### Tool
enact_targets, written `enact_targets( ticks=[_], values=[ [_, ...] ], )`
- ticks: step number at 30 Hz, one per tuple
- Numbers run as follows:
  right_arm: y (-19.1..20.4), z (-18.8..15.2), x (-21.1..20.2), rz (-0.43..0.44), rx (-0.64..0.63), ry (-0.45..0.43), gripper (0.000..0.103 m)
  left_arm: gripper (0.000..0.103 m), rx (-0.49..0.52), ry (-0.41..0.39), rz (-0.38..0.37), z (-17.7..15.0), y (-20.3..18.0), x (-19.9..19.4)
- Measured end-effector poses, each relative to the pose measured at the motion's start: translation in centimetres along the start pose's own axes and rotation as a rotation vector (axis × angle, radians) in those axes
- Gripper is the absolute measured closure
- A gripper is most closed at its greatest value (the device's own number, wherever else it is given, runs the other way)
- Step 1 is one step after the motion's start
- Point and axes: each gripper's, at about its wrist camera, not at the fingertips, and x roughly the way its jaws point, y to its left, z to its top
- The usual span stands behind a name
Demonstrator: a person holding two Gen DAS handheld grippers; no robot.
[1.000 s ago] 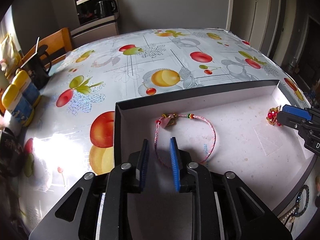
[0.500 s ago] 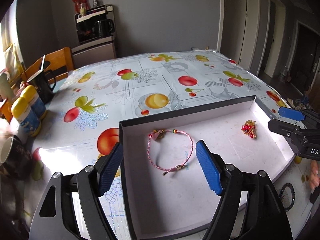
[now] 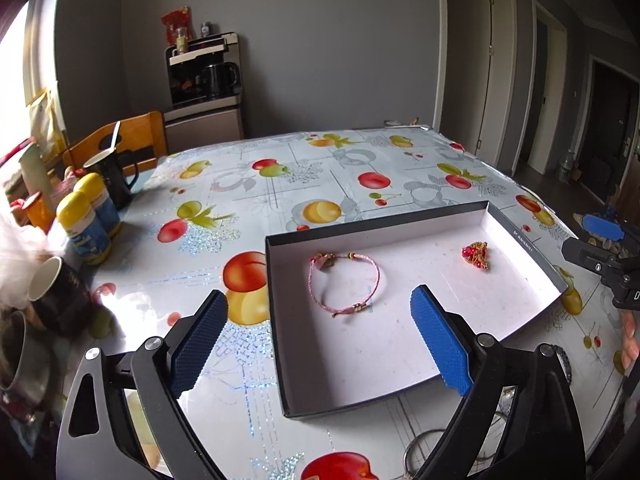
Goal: Organize jewelry
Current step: 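Withdraw both tools from the box toward the remaining jewelry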
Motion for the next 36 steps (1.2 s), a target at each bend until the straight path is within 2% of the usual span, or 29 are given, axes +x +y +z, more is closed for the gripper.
enact_targets(
  ticks=[12, 22, 28, 31, 34, 36],
  values=[
    [0.8, -2.8, -3.1, 0.031, -0.043, 0.001, 0.006, 0.006, 0.03, -0.032, -0.016, -3.4, -1.2, -4.1],
    [0.3, -6.1, -4.5, 0.011, -0.066, 0.024, 0.006, 0.005, 0.06, -0.045, 0.029, -6.3, -1.5, -6.1],
    [0.0, -7.9, -5.1, 0.011, -0.075, 0.049, 0.006, 0.005, 0.059, -0.03, 0.007, -7.8, -1.5, -6.7],
    [0.1, -8.7, -5.3, 0.024, -0.085, 0.063, 0.006, 0.005, 0.058, 0.002, -0.026, -8.6, -1.4, -6.3],
    [0.3, -9.5, -5.4, 0.049, -0.095, 0.079, 0.006, 0.005, 0.073, 0.037, -0.008, -9.3, -1.6, -5.5],
    [0.5, -9.9, -5.4, 0.057, -0.104, 0.088, 0.006, 0.005, 0.082, 0.056, -0.031, -9.8, -1.7, -5.4]
  ],
)
